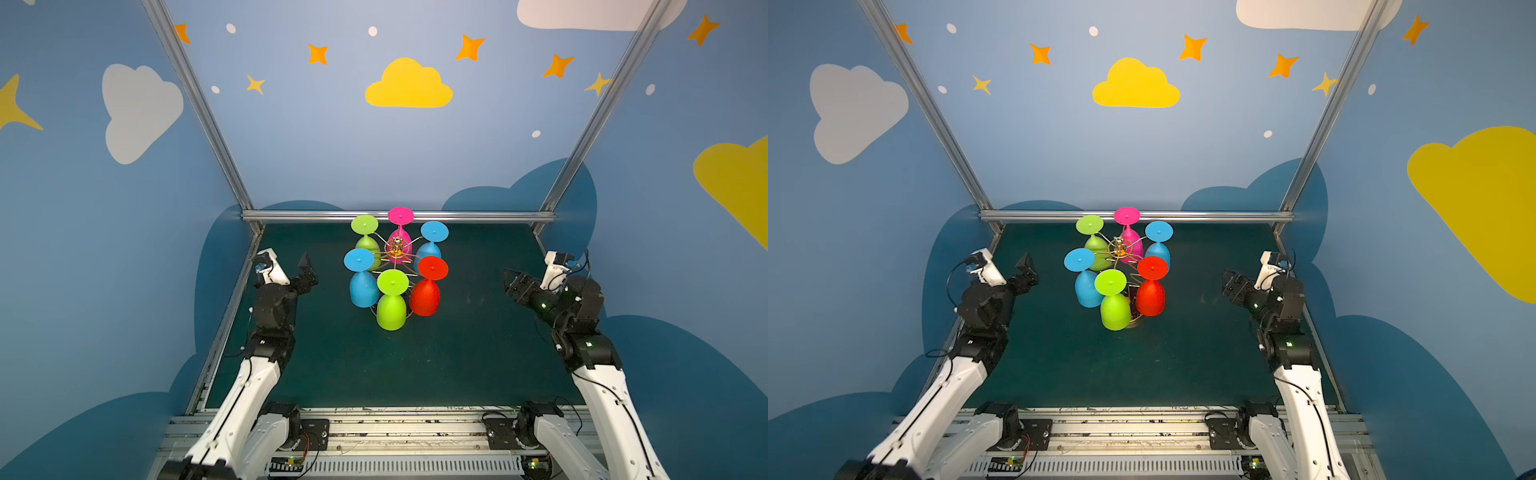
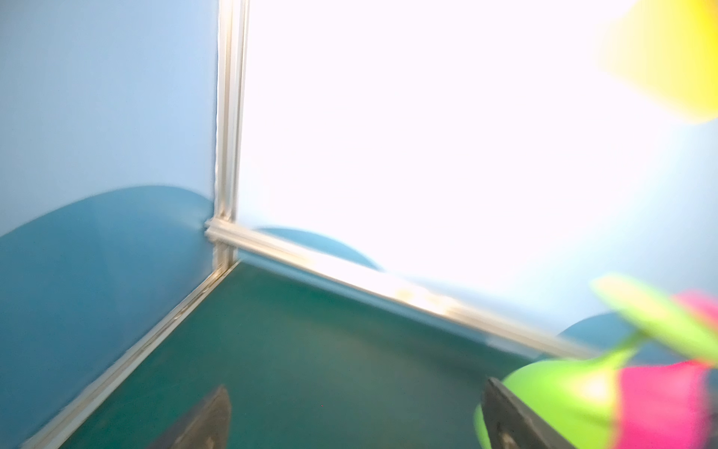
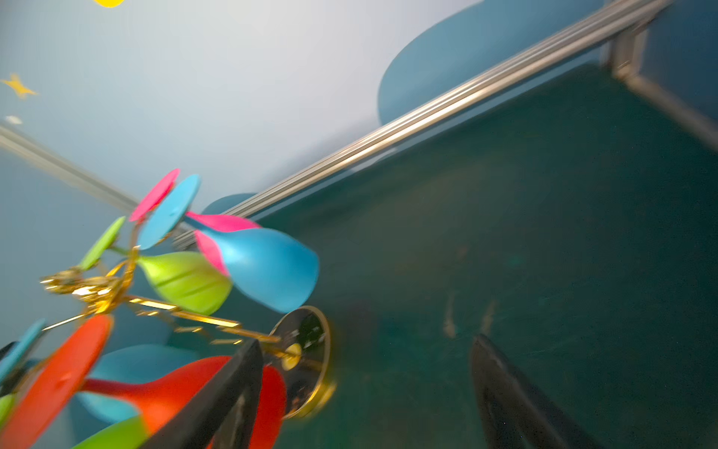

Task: Take the wine glass off the wine glass rack
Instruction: 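Raise both arms and move the right gripper toward the red glass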

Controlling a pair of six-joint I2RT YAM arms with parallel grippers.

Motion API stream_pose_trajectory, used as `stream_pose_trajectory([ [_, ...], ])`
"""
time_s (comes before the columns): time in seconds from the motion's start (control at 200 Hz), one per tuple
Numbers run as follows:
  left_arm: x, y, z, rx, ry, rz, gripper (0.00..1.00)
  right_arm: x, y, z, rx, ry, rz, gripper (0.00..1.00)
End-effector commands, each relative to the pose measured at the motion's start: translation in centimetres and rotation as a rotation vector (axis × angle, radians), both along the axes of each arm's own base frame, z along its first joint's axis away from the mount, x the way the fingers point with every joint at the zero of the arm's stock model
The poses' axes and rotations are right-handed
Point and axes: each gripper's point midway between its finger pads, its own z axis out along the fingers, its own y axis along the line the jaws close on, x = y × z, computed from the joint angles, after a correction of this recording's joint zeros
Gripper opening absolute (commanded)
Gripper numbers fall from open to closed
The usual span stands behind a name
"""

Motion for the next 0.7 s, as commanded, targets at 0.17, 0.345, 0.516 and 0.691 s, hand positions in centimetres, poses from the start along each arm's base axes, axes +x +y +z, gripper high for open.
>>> stream_pose_trajectory([
  [0.17,-5.1,-1.7,0.6,-0.127,-0.013,-0.144,1.00,-3.5,7.3,4.5,0.300,0.069,0.405,0.66],
  [0.345,-6.2,-2.5,1.2,-0.120,-0.021,-0.197,1.00,-4.1,9.7,5.4,0.328,0.095,0.481,0.62],
  [0.516,-6.2,-3.0,1.5,-0.111,-0.014,-0.231,1.00,-3.8,11.7,5.7,0.358,0.114,0.521,0.58],
  [0.691,-6.1,-3.0,1.0,-0.116,0.004,-0.228,1.00,-3.2,13.3,5.5,0.372,0.138,0.555,0.56],
])
